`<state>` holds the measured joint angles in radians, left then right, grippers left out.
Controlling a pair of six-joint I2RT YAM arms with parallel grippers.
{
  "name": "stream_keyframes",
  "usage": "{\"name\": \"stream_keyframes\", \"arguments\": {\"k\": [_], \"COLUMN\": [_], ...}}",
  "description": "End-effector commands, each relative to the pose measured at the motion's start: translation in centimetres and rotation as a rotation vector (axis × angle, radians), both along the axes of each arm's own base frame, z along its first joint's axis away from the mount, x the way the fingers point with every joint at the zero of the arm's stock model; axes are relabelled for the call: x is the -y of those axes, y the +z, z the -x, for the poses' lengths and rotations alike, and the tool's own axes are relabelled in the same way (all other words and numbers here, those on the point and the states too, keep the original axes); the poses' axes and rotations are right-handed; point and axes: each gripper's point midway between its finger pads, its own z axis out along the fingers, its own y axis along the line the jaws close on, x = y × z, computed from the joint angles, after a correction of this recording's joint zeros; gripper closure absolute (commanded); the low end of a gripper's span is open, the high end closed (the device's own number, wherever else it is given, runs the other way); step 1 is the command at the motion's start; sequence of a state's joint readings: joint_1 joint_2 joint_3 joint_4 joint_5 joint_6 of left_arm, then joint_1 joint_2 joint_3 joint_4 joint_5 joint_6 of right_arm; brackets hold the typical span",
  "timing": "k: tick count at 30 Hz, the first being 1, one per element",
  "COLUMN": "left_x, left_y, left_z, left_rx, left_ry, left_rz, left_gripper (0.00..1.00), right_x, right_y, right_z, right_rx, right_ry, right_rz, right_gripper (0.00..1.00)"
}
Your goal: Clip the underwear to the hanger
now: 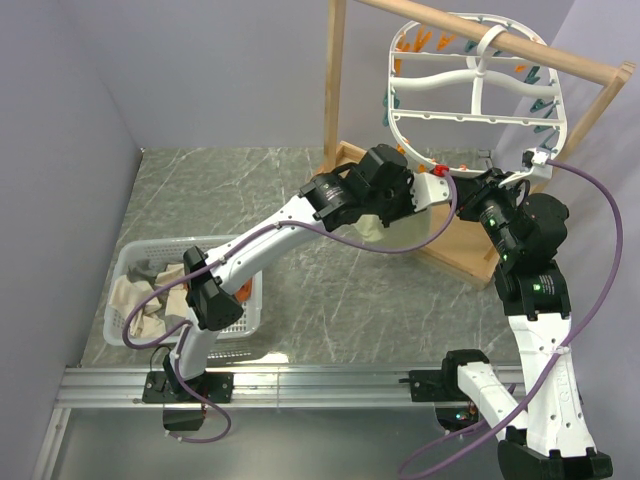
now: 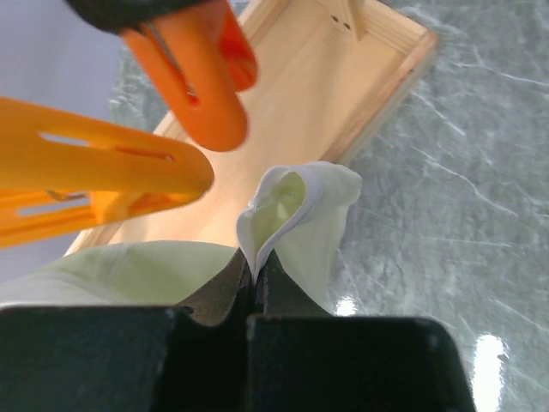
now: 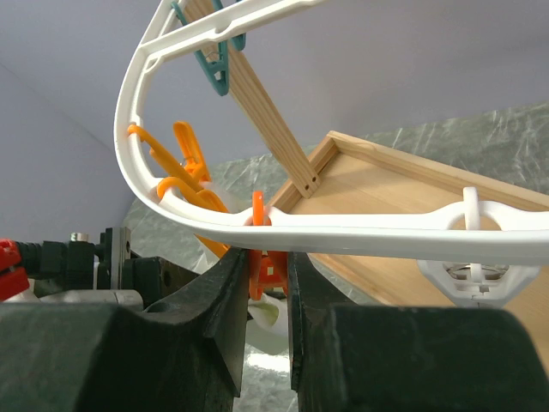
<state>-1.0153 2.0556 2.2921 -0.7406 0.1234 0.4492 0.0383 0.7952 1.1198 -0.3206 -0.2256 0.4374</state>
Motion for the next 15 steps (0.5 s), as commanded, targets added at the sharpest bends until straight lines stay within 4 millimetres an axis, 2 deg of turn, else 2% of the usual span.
{"name": "stream_keyframes", "arguments": {"k": [1, 15], "left_x": [0.36, 1.2], "left_y": [3.94, 4.92], "left_z": [-1.18, -0.46], "left_rx": [0.084, 0.132], "left_ry": [0.056, 0.037], "left_rz": [0.096, 0.115], "left_gripper": [1.0, 1.0], "right_x": [-0.01, 0.08], "right_y": [0.28, -0.16], "right_z": [0.05, -0.09], "right_rx": [0.007, -0.001], "right_ry": [0.004, 0.002], "right_rz": [-0.005, 0.014], "right_gripper": [1.0, 1.0]}}
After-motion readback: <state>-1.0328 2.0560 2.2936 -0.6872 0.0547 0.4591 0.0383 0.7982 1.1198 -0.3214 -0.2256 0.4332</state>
